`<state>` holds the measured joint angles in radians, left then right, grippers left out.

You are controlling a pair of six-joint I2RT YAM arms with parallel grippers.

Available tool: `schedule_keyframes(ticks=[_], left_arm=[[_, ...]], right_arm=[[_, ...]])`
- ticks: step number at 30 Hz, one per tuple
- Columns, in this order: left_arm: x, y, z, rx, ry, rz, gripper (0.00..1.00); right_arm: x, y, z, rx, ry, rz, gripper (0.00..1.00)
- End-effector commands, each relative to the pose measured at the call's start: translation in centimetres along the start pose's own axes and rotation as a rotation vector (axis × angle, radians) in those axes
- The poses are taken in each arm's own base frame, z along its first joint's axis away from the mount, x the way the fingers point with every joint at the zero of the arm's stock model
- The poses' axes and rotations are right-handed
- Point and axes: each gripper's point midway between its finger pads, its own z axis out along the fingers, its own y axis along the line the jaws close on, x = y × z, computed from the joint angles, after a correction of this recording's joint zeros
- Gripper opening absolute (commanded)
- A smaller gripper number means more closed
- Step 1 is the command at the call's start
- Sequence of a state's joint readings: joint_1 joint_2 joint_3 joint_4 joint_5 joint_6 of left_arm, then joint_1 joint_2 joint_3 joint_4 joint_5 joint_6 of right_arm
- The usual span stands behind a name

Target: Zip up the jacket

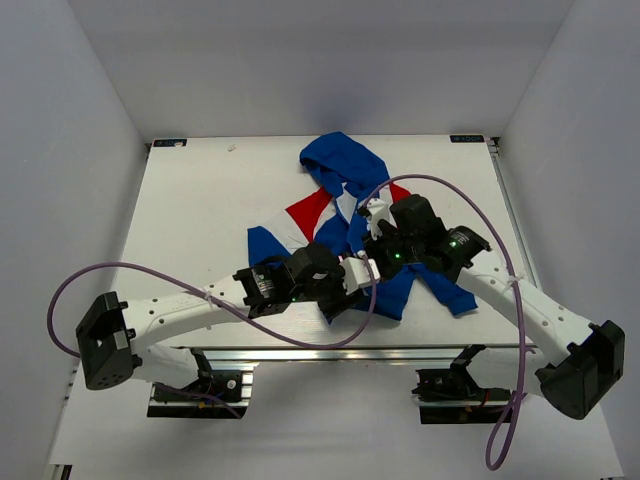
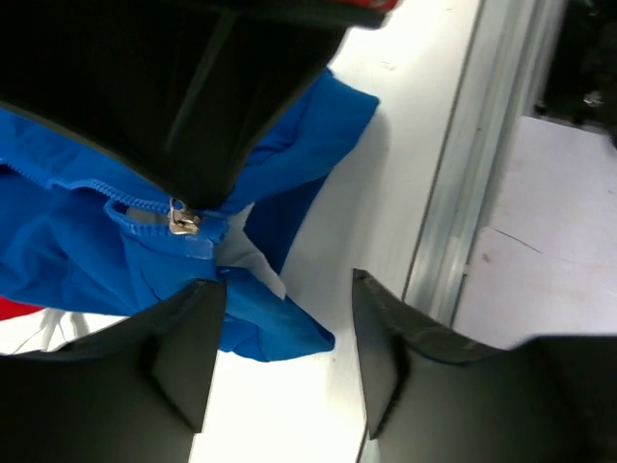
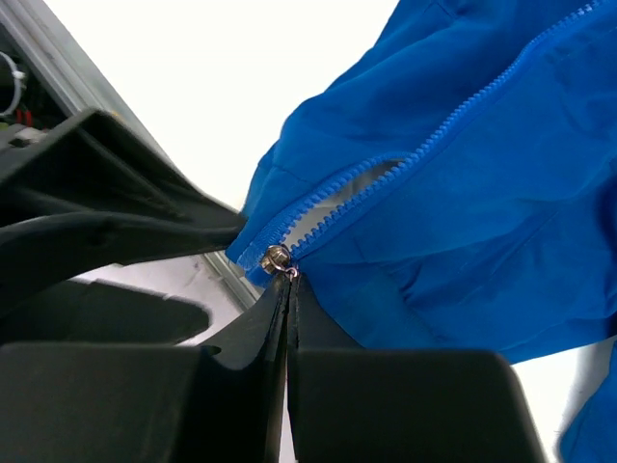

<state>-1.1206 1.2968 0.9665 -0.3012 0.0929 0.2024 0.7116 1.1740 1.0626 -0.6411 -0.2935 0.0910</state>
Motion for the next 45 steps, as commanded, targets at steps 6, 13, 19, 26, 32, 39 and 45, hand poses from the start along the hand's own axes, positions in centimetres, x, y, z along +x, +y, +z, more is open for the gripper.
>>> schedule_keyframes(ticks=[6,13,19,26,32,39,45], left_arm=[[-2.5,3.1,0.2,-0.157,-0.083,0.022,0.48],[-2.7,3.5,-0.3,-0.192,-0.128,0.023,0.38],[-1.6,3.3,0.6,-0.169,-0.049,0.032,0.00],[-1.8,3.5,-0.3,-0.189,-0.080,0.030,0.00],[-2.3,3.0,-2.1,-0.180,-0.140,0.002,0.00],[-1.3,0.9,-1.6,-0.071,-0.099,-0.033,0.00],[-1.0,3.3,-1.8,-0.209,-0.057,-0.065,0.98]], right_arm=[[-1.7,1.8,-0.6,-0.095,-0.031,0.006,0.00],[-1.8,2.0,-0.5,-0.111,-0.037,0.007,0.00],[-2.0,1.8,-0.4,-0.107,-0.041,0.008,0.00],[-2.6,0.6,-0.4,-0.038,-0.057,0.010,0.00],[-2.9,-0.5,-0.3,0.012,-0.057,0.028,0.00],[-3.4,-0.6,-0.3,0.015,-0.072,0.023,0.00],[-3.0,-0.1,-0.3,-0.014,-0.065,0.018,0.00]])
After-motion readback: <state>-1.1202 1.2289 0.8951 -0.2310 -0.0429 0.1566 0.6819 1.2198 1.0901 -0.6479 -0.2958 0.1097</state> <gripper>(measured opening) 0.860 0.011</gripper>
